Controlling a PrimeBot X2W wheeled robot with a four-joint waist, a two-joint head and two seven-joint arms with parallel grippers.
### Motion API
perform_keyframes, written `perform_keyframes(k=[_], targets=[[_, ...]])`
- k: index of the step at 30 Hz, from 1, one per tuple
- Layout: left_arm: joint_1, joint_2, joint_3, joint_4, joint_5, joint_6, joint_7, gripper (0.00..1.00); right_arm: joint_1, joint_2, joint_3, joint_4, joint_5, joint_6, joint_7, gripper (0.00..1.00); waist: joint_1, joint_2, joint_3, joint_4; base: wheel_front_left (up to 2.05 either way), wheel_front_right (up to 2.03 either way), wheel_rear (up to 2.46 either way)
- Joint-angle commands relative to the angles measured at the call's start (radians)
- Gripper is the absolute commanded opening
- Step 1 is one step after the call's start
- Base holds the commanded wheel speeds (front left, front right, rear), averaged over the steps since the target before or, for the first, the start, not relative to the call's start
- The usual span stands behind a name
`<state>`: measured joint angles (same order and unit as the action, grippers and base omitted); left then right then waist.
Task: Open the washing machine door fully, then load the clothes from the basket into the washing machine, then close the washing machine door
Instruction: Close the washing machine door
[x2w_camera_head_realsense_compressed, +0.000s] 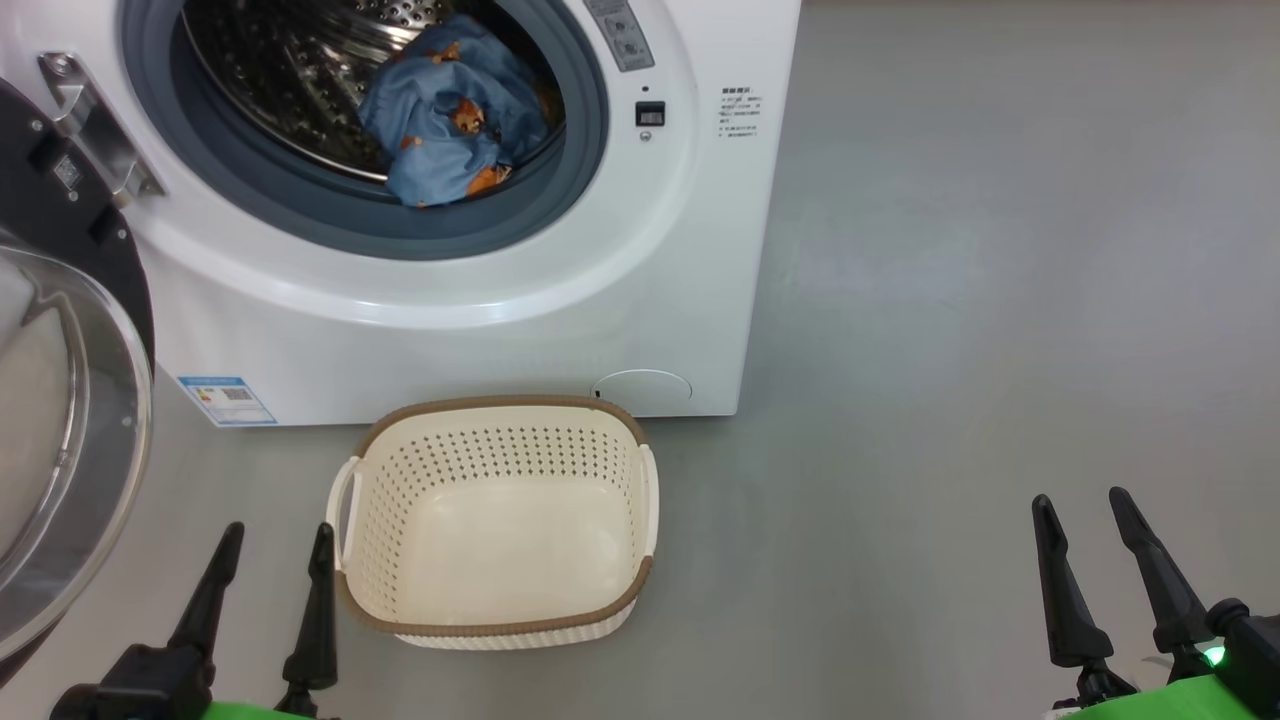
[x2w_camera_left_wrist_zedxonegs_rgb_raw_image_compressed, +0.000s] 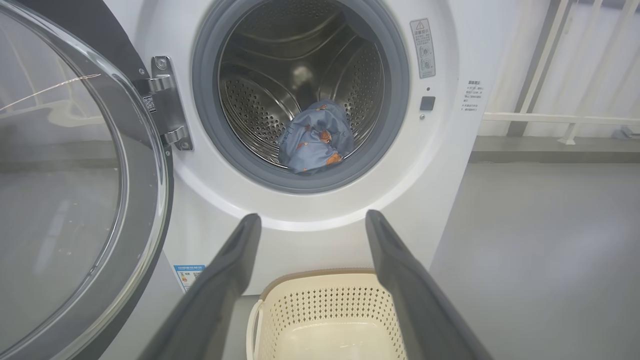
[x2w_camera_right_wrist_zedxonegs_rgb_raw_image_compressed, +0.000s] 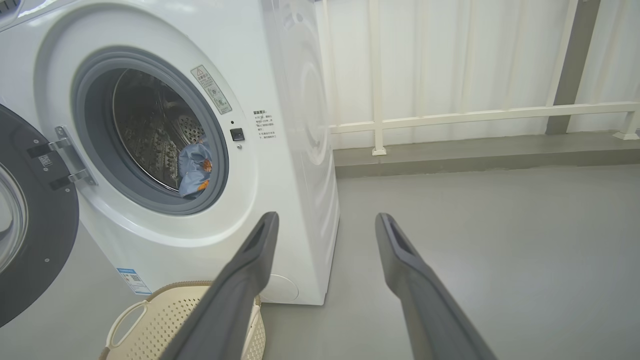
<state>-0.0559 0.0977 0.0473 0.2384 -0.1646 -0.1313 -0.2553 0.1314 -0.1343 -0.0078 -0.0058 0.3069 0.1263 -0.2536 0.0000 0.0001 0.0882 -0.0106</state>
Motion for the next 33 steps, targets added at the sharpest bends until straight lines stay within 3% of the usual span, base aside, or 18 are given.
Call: perform_keyframes(k=[1,13,33], targets=[[-0.019,0.014,0.030,-0.035,0.000,0.001,-0.006,1.00,-0.021,-0.021,0.014,-0.027,-0.008,0.004,-0.008,1.00,0.0000,-0.0001,0.002,0.005,0.00,0.00,0.00],[-0.019,-0.001,0.041,-0.044,-0.004,0.001,-0.006,1.00,-0.033,-0.036,0.028,-0.025,-0.008,0.004,-0.008,1.00,0.0000,-0.0001,0.009,0.089,0.00,0.00,0.00],[0.003,-0.038,0.079,-0.058,-0.015,0.001,-0.006,1.00,-0.061,-0.098,0.067,-0.011,-0.008,0.004,-0.008,1.00,0.0000,-0.0001,0.022,0.354,0.00,0.00,0.00]])
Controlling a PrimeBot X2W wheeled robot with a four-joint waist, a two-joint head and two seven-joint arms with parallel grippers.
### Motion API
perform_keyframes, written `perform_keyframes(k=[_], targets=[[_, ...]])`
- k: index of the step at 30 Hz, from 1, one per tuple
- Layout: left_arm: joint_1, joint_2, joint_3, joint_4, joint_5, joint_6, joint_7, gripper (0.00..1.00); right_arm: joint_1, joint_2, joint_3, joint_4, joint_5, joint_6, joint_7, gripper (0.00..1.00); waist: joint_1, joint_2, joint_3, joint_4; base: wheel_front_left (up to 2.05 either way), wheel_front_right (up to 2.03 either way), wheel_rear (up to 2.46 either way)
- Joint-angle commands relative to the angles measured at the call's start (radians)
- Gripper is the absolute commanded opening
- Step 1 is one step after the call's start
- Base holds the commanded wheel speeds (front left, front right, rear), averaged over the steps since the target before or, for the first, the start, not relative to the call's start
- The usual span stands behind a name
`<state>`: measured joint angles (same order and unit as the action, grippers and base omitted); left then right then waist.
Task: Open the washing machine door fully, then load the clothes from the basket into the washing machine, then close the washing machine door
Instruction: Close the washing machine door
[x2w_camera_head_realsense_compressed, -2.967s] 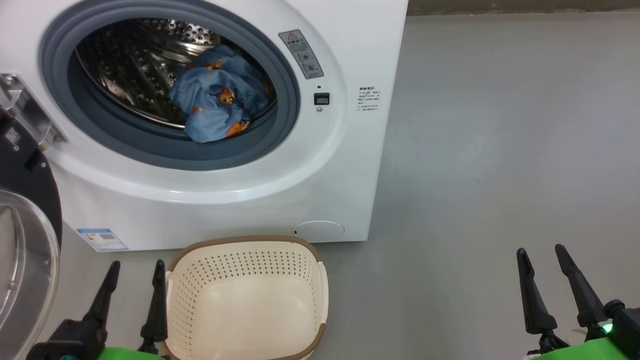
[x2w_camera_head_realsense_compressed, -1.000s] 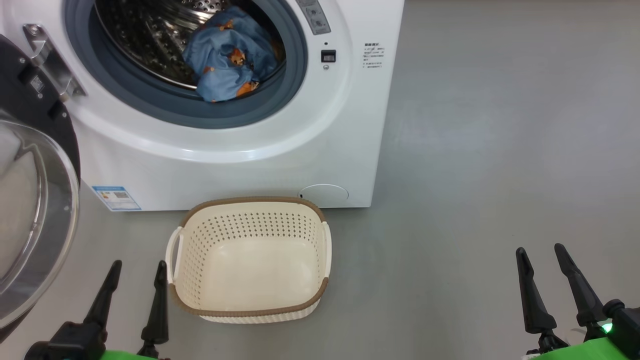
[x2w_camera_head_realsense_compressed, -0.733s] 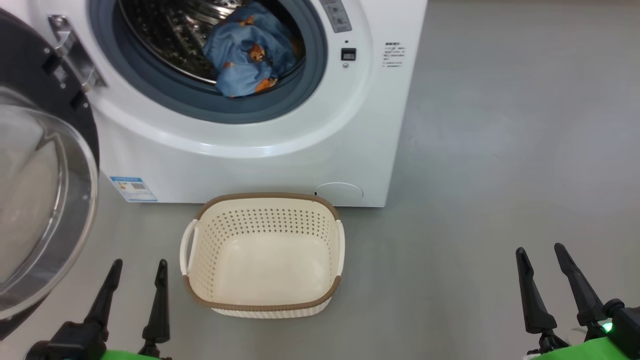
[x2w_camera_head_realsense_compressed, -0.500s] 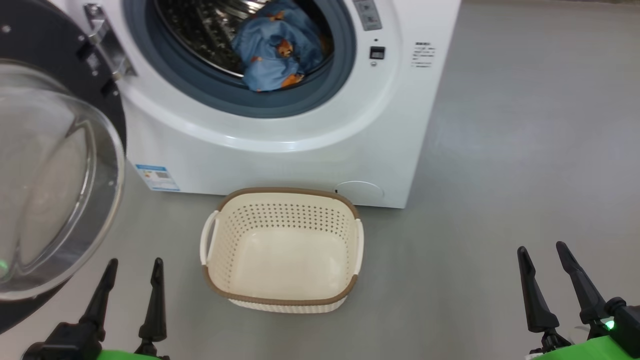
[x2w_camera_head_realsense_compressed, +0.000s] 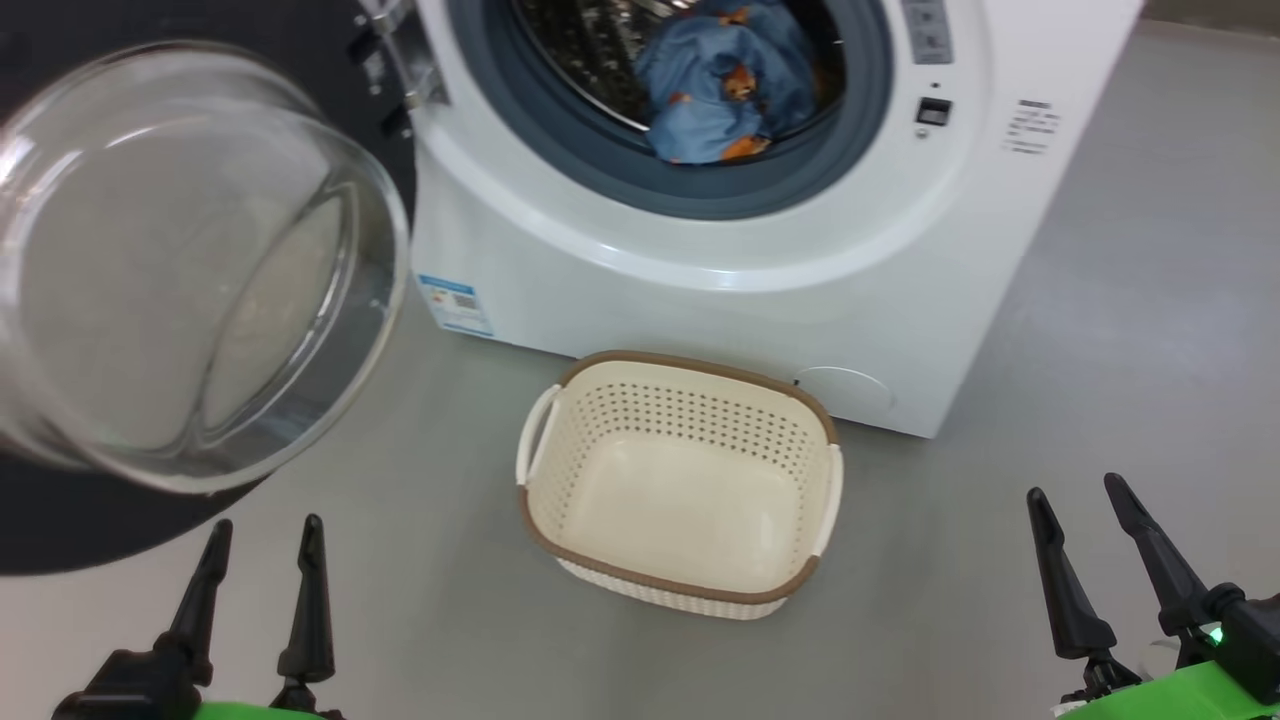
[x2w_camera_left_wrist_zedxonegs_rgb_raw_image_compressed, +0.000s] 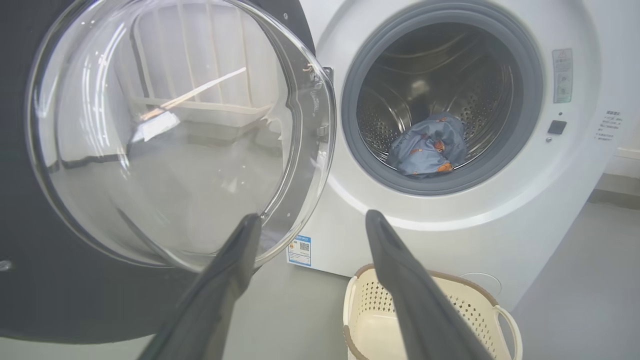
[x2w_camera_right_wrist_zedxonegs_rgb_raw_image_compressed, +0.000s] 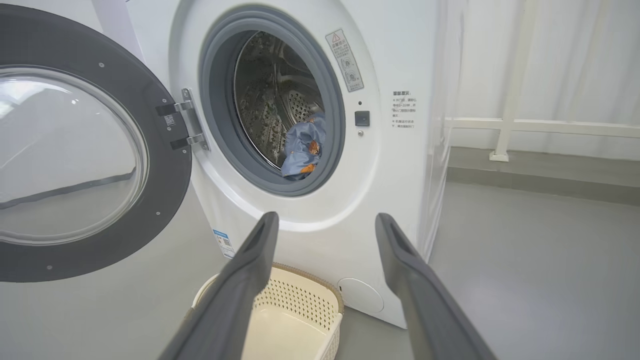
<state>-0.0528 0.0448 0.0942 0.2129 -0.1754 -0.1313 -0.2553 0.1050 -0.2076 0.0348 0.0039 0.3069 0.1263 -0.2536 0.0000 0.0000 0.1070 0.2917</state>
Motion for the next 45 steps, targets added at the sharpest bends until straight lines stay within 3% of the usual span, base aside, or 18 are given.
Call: perform_keyframes(k=[1,13,30,45], targets=[[0.001,0.014,0.033,-0.032,-0.006,0.001,-0.006,1.00,-0.035,-0.029,0.027,-0.019,-0.008,0.004,-0.008,1.00,0.0000,0.0000,0.004,0.068,0.00,0.00,0.00],[0.022,0.006,0.060,-0.021,-0.025,0.001,-0.006,1.00,-0.030,-0.061,0.062,-0.009,-0.016,0.004,-0.008,1.00,0.0000,0.0000,-0.009,0.239,0.00,0.00,0.00],[0.108,0.006,0.130,-0.103,-0.118,0.063,-0.006,1.00,-0.165,-0.123,0.222,0.054,0.011,0.004,-0.008,1.00,0.0000,0.0000,0.021,0.263,0.00,0.00,0.00],[0.127,0.006,0.136,-0.131,-0.129,0.084,-0.006,1.00,-0.189,-0.130,0.245,0.065,0.024,0.004,-0.008,1.00,0.0000,0.0000,0.033,0.265,0.00,0.00,0.00]])
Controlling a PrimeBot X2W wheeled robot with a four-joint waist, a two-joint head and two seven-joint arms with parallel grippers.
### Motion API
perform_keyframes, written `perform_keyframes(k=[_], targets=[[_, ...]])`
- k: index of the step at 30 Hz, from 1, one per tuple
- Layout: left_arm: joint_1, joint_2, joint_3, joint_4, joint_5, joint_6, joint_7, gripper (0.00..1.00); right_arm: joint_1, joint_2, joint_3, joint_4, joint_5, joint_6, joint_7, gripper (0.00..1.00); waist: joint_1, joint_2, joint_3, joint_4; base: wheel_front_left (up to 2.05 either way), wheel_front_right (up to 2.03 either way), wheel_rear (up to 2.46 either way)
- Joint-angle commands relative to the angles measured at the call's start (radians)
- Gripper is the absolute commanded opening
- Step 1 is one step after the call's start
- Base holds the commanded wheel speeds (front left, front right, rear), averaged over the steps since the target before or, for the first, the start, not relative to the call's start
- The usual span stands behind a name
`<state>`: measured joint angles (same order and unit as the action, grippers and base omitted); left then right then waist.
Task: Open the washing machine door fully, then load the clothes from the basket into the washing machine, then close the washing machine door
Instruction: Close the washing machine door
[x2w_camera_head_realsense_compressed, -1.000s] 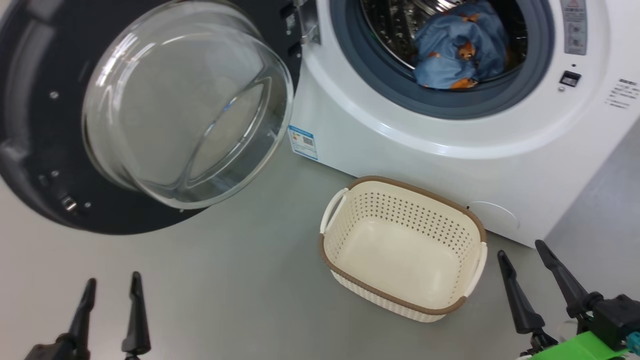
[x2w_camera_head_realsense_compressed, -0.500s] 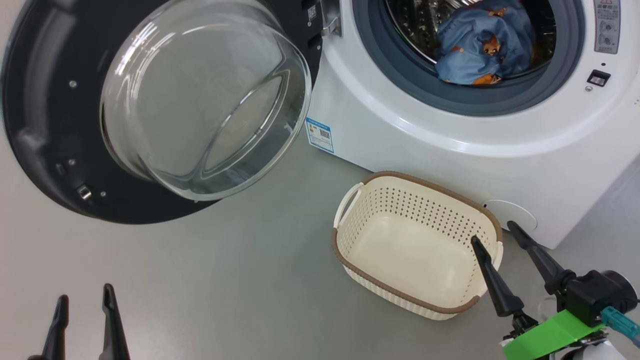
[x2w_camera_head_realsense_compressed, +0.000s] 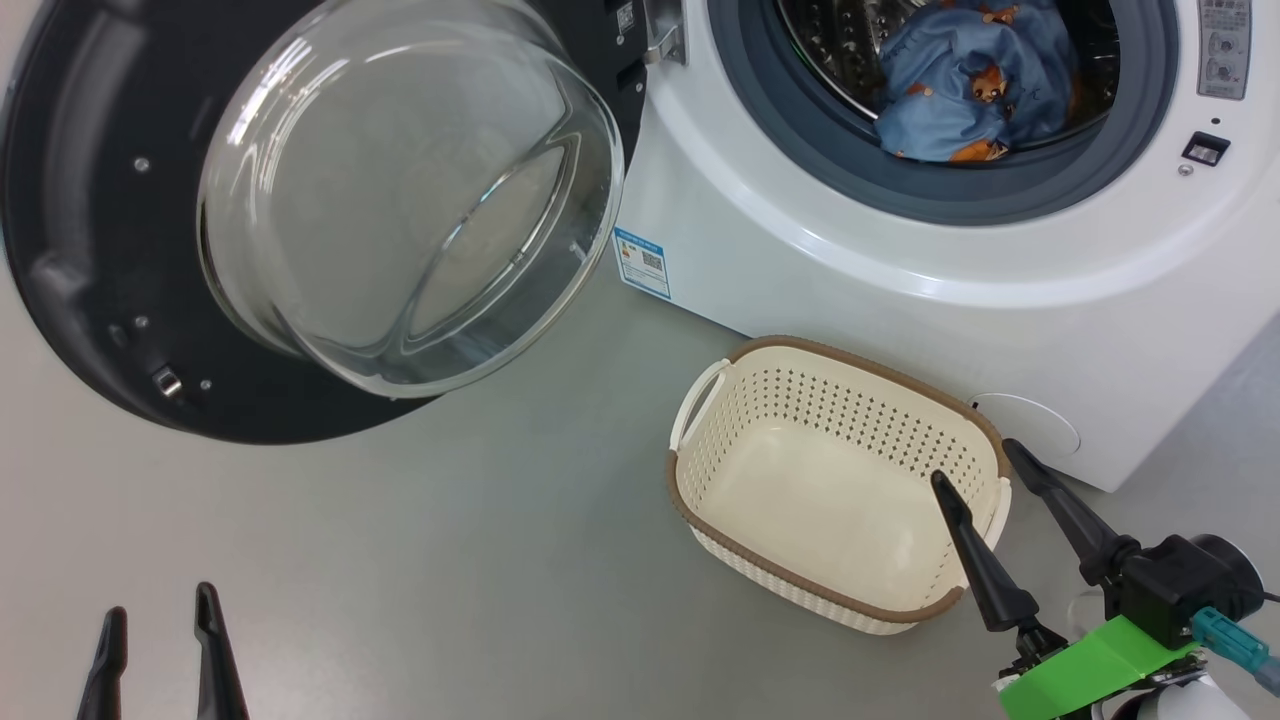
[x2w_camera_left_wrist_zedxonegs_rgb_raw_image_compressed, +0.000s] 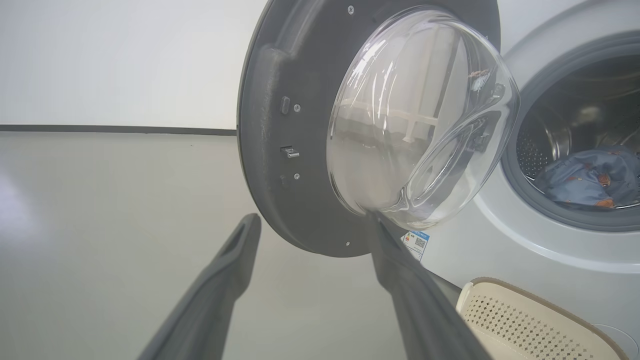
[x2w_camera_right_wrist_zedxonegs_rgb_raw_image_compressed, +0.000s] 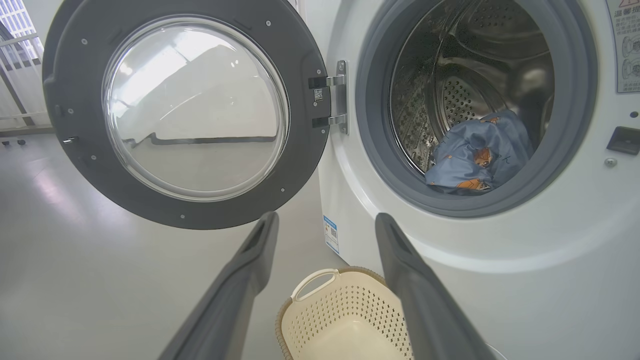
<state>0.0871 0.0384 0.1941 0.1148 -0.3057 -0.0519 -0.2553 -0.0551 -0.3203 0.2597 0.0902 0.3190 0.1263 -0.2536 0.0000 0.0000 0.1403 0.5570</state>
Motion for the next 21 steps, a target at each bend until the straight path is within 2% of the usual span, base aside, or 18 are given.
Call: perform_keyframes(k=[1,6,7,8,9,10,11,16,21], targets=[[-0.014,0.012,0.036,-0.033,0.002,0.005,-0.006,1.00,-0.029,-0.017,0.019,-0.022,0.012,0.004,-0.008,1.00,0.0000,0.0000,0.001,0.000,0.00,0.00,0.00],[-0.024,0.012,0.042,-0.047,-0.002,0.007,-0.006,1.00,-0.025,-0.014,0.012,-0.025,0.011,0.004,-0.008,1.00,0.0000,0.0000,0.006,0.001,0.00,0.00,0.00],[-0.027,0.012,0.046,-0.052,-0.007,0.006,-0.006,0.66,-0.024,-0.013,0.010,-0.025,0.011,0.004,-0.008,1.00,0.0000,0.0000,0.007,0.001,0.00,0.00,0.00],[-0.029,0.012,0.049,-0.059,-0.010,0.006,-0.006,0.38,-0.023,-0.012,0.009,-0.026,0.010,0.004,-0.008,1.00,0.0000,0.0000,0.007,0.001,0.00,0.00,0.00],[-0.032,0.012,0.053,-0.067,-0.016,0.004,-0.006,0.18,-0.023,-0.011,0.007,-0.026,0.010,0.004,-0.008,1.00,0.0000,0.0000,0.008,0.001,0.00,0.00,0.00],[-0.036,0.012,0.060,-0.078,-0.017,0.003,-0.006,0.05,-0.022,-0.010,0.006,-0.027,0.010,0.004,-0.008,1.00,0.0000,0.0000,0.009,0.001,0.00,0.00,0.00],[-0.040,0.012,0.068,-0.090,-0.011,0.000,-0.006,0.00,-0.022,-0.009,0.005,-0.028,0.010,0.004,-0.008,1.00,0.0000,0.0000,0.010,0.002,0.00,0.00,0.00],[-0.093,0.018,0.131,-0.145,0.022,-0.040,-0.006,0.00,-0.019,-0.005,-0.001,-0.032,0.007,0.004,-0.008,1.00,0.0000,0.0000,0.017,0.002,0.00,0.00,0.00],[-0.210,0.111,0.193,-0.137,-0.014,-0.069,-0.006,0.00,-0.018,-0.006,-0.010,-0.038,0.004,0.004,-0.008,1.00,0.0000,0.0000,0.035,0.002,0.00,0.00,0.00]])
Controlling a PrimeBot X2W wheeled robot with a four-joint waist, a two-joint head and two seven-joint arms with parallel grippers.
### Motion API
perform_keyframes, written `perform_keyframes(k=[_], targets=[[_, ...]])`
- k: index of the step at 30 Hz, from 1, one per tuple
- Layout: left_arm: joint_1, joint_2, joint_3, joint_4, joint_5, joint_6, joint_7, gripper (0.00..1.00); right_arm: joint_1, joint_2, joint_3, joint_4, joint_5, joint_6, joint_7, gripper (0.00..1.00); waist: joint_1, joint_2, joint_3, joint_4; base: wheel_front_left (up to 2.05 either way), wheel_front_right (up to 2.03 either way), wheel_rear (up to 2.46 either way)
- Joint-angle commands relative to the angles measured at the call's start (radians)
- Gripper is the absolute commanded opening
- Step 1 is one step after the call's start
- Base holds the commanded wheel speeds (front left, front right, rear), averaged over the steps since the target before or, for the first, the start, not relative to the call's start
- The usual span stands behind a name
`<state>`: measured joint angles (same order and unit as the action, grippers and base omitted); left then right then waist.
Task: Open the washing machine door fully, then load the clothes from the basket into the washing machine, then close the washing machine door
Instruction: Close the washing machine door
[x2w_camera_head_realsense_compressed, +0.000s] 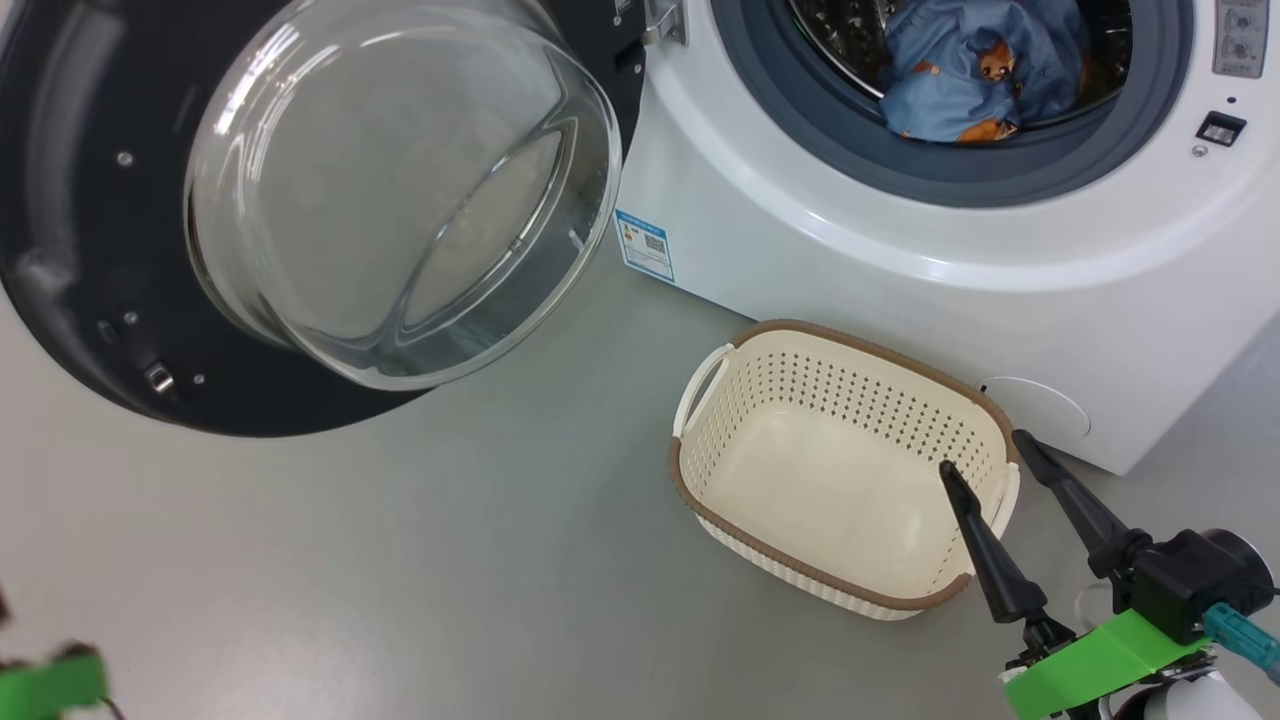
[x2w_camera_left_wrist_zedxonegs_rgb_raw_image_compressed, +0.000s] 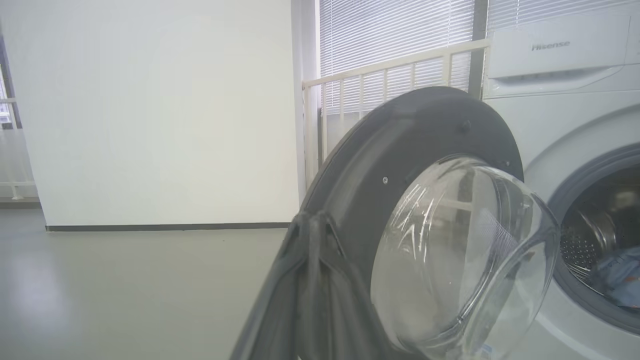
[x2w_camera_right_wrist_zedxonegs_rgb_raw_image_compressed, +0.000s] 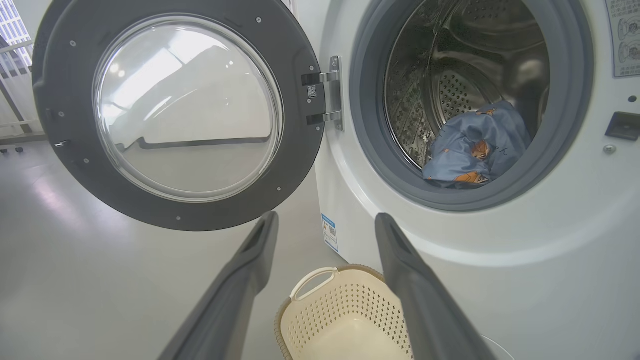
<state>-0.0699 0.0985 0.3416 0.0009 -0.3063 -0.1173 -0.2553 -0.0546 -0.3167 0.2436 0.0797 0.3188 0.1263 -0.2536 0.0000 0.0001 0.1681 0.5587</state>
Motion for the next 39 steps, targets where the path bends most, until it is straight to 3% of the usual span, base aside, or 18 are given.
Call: perform_keyframes(k=[1,8,9,12,19,27,39], targets=[[-0.083,0.078,0.056,-0.013,-0.026,-0.007,-0.006,0.00,-0.019,-0.010,0.005,-0.029,0.003,0.004,-0.008,1.00,0.0000,-0.0001,0.012,0.000,0.00,0.00,0.00],[-0.297,0.271,0.037,0.164,-0.144,-0.013,-0.006,0.00,-0.012,-0.007,-0.014,-0.042,-0.005,0.004,-0.008,1.00,0.0000,-0.0001,0.041,-0.002,0.00,0.00,0.00],[-0.297,0.271,0.037,0.164,-0.144,-0.013,-0.006,0.00,-0.012,-0.007,-0.014,-0.042,-0.005,0.004,-0.008,1.00,0.0000,-0.0001,0.041,-0.002,0.00,0.00,0.00],[-0.398,0.343,-0.011,0.273,-0.240,-0.013,0.000,0.00,-0.009,-0.010,-0.021,-0.048,-0.008,0.004,-0.008,1.00,0.0000,-0.0001,0.055,-0.002,0.00,0.00,0.00],[-0.622,0.454,-0.099,0.529,-0.546,-0.013,0.111,0.00,-0.004,-0.022,-0.037,-0.065,-0.016,0.004,-0.008,1.00,0.0000,-0.0001,0.090,-0.002,0.00,0.00,0.00],[-0.772,0.523,-0.198,0.741,-0.769,-0.013,0.332,0.00,0.000,-0.038,-0.052,-0.077,-0.022,0.004,-0.008,1.00,0.0000,-0.0001,0.125,0.000,0.00,0.00,0.00],[-0.859,0.584,-0.367,0.828,-0.903,-0.013,0.567,0.00,0.013,-0.058,-0.059,-0.094,-0.028,0.004,-0.008,1.00,0.0000,-0.0001,0.154,0.000,0.00,0.00,0.00]])
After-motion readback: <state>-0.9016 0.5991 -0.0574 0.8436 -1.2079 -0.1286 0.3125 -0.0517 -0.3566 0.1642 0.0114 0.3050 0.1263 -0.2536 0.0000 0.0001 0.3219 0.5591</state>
